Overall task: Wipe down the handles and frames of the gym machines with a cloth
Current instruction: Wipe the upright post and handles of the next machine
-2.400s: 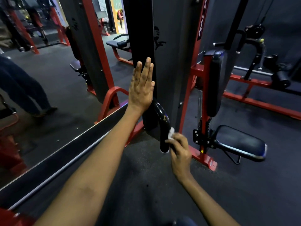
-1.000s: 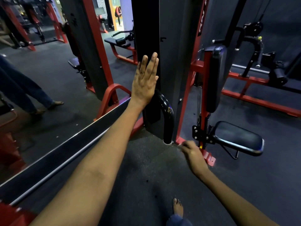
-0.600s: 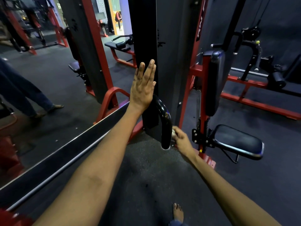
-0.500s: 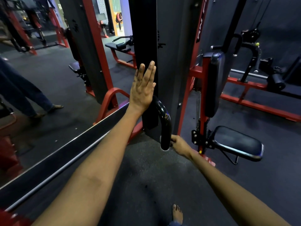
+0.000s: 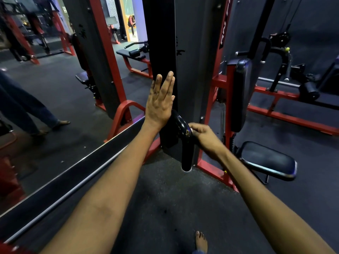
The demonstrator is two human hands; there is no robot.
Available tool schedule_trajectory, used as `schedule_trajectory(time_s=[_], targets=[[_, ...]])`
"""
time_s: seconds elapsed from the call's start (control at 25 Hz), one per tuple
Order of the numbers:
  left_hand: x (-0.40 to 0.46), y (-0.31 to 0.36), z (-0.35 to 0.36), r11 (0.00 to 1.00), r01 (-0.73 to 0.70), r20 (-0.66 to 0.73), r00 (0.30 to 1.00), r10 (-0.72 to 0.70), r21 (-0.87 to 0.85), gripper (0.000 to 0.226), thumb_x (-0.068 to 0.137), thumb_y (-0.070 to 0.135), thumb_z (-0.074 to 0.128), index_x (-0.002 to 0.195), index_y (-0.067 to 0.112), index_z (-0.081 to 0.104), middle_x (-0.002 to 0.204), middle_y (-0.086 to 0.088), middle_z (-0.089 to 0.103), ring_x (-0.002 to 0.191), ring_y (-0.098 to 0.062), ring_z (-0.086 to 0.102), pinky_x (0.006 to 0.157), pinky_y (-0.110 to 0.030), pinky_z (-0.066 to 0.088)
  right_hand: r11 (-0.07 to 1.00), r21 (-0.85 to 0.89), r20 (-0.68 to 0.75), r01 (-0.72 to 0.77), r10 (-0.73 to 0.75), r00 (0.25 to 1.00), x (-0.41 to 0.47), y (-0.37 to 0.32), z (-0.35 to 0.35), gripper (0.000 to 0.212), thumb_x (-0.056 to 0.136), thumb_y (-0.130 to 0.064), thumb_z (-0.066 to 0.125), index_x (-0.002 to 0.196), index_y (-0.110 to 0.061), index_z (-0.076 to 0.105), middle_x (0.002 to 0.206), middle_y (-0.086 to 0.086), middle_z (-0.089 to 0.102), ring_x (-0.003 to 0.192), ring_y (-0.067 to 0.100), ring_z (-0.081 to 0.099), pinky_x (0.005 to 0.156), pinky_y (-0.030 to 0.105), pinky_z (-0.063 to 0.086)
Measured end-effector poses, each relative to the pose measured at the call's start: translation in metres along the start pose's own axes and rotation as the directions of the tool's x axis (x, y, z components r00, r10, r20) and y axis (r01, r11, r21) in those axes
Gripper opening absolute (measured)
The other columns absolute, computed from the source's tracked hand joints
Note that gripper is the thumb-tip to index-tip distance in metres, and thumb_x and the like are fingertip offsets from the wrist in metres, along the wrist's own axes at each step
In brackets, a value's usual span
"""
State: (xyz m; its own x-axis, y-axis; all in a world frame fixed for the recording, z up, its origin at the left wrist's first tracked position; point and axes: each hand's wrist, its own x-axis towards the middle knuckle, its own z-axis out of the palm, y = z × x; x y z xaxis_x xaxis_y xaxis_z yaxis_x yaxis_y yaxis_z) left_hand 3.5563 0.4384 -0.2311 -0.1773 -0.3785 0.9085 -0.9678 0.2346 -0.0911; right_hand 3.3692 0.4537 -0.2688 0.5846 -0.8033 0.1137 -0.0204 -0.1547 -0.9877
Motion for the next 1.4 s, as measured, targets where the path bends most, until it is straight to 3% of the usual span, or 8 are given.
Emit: schedule_trajectory(time_s=[0.24,0.36,0.48,0.6,0.8,0.88,1.12,1.4], targets=[[-0.001,-0.002,0.001,1.0,-0.007,0.006,1.0,0.007,-0.004,0.079,0.096,0.007,0.04,0.151,0.021,-0.014,0.157,0.013,-0.022,0.144,-0.012,-0.02,0.12,-0.035,0.0,0.908,-0.374,-0.207,-0.19,0.118,0.971,-0.044,0.078,0.002,0.036,0.087,0.011,0.049,0.093,-0.017,0.069,0.09,0.002,0.07,0.085,0.009,0.059,0.08,0.03,0.048],[-0.001,-0.002,0.001,1.0,-0.011,-0.01,1.0,0.011,-0.007,0.079,0.096,0.006,0.041,0.151,0.022,-0.013,0.157,0.014,-0.02,0.144,-0.012,-0.02,0.121,-0.036,0.001,0.932,-0.363,-0.525,0.003,-0.207,0.826,-0.025,0.026,0.001,0.037,0.084,0.012,0.05,0.111,-0.007,0.068,0.114,-0.002,0.065,0.108,0.008,0.06,0.1,0.029,0.046],[0.0,-0.003,0.001,1.0,-0.012,-0.005,1.0,0.012,-0.029,0.082,0.094,0.004,0.043,0.151,0.022,-0.013,0.158,0.015,-0.02,0.144,-0.012,-0.019,0.121,-0.036,0.001,0.674,-0.604,-0.156,0.425,-0.623,0.766,-0.038,0.009,0.024,0.04,0.085,0.012,0.054,0.123,0.002,0.058,0.135,0.008,0.051,0.131,0.018,0.043,0.111,0.032,0.034],[-0.001,-0.004,0.0,1.0,-0.023,-0.004,1.0,0.023,-0.002,0.082,0.095,0.005,0.044,0.151,0.021,-0.013,0.157,0.014,-0.02,0.145,-0.012,-0.02,0.121,-0.036,0.001,0.548,-0.663,0.121,0.51,-0.594,0.795,-0.075,0.057,0.027,0.034,0.098,-0.001,0.04,0.129,0.007,0.051,0.145,0.01,0.039,0.141,0.024,0.026,0.114,0.037,0.029],[-0.004,-0.001,0.0,1.0,-0.013,0.006,1.0,0.013,0.004,0.08,0.095,0.006,0.042,0.151,0.021,-0.013,0.157,0.013,-0.021,0.144,-0.012,-0.02,0.121,-0.035,0.001,0.624,-0.703,-0.21,0.34,-0.64,0.739,-0.085,0.074,0.015,0.051,0.078,0.024,0.042,0.12,0.001,0.06,0.13,0.009,0.056,0.134,0.019,0.04,0.112,0.033,0.033],[-0.002,-0.002,0.0,1.0,-0.001,0.018,1.0,0.001,-0.009,0.081,0.095,0.004,0.043,0.151,0.021,-0.013,0.157,0.013,-0.021,0.144,-0.012,-0.02,0.121,-0.036,0.001,0.788,-0.559,-0.47,0.258,-0.558,0.684,-0.054,0.031,0.017,0.047,0.08,0.018,0.041,0.118,0.0,0.062,0.124,0.003,0.059,0.129,0.012,0.045,0.11,0.027,0.033],[-0.005,0.0,-0.001,1.0,0.009,0.015,1.0,-0.009,-0.007,0.081,0.095,0.004,0.042,0.151,0.022,-0.013,0.157,0.014,-0.021,0.144,-0.012,-0.02,0.121,-0.034,-0.002,0.993,-0.117,-0.511,0.01,-0.069,0.857,-0.072,0.047,0.041,0.047,0.084,0.018,0.045,0.111,-0.015,0.065,0.109,-0.003,0.066,0.102,0.0,0.061,0.089,0.011,0.046],[-0.006,-0.001,-0.001,1.0,0.023,0.022,0.999,-0.023,-0.015,0.084,0.093,0.003,0.045,0.151,0.023,-0.013,0.157,0.015,-0.021,0.144,-0.012,-0.021,0.121,-0.035,-0.001,0.949,0.261,-0.097,-0.178,0.209,0.973,-0.003,-0.022,0.005,0.027,0.081,0.011,0.043,0.085,-0.003,0.066,0.068,0.007,0.064,0.055,0.009,0.058,0.049,0.016,0.044]])
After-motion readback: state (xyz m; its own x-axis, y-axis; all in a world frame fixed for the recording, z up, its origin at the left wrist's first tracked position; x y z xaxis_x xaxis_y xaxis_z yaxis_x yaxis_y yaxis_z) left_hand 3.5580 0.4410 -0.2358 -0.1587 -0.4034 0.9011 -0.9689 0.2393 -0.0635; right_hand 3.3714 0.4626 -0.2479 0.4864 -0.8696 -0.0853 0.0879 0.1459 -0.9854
